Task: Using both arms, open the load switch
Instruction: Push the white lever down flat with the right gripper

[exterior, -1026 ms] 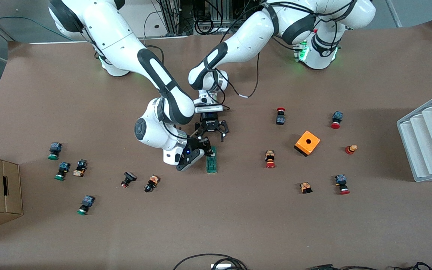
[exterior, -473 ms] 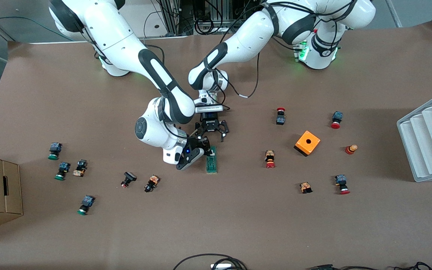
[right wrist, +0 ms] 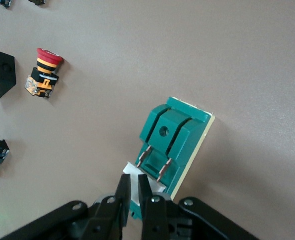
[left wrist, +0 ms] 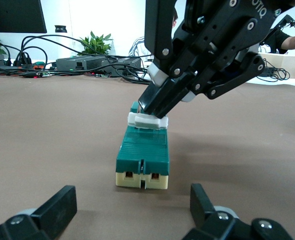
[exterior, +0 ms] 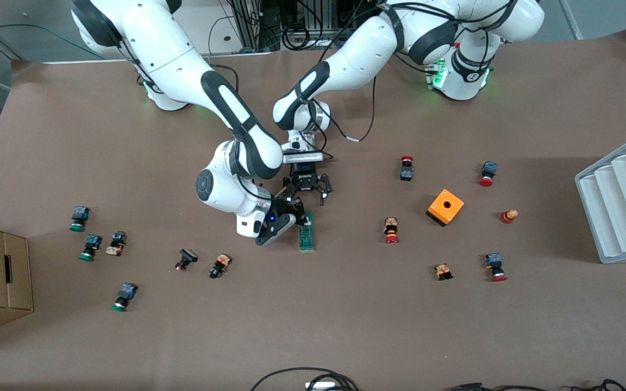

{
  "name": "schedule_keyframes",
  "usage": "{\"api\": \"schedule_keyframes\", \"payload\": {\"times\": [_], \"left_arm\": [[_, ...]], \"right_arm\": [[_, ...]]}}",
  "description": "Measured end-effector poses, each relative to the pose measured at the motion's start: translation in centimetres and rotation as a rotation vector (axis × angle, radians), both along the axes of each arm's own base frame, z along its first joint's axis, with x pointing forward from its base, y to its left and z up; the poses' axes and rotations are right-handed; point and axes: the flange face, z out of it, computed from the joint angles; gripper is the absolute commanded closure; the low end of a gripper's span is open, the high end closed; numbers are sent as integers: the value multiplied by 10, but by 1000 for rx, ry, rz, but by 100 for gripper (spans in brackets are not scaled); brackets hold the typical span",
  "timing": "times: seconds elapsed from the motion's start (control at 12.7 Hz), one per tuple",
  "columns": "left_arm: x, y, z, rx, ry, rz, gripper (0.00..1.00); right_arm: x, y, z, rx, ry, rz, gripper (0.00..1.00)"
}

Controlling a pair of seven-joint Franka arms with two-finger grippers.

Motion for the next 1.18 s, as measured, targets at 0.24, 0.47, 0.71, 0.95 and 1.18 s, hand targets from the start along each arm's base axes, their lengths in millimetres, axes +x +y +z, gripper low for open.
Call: {"api": "schedule_keyframes", "payload": {"times": [0.24,0.47,0.71,0.95,1.18], "left_arm": [[0,0,0,0,0,0,0],[0,0,0,0,0,0,0],[0,0,0,0,0,0,0],[0,0,0,0,0,0,0],[0,0,0,0,0,0,0]], "right_arm": [[-1,1,0,-3,-5,-1,86],[-1,1,-1,-4,-5,-1,86],[-4,2,-2,-10,-12,-2,86],[-6,2,-4,-15,-12,-2,86],[-6,2,-4,-17,-14,-3,86]]}}
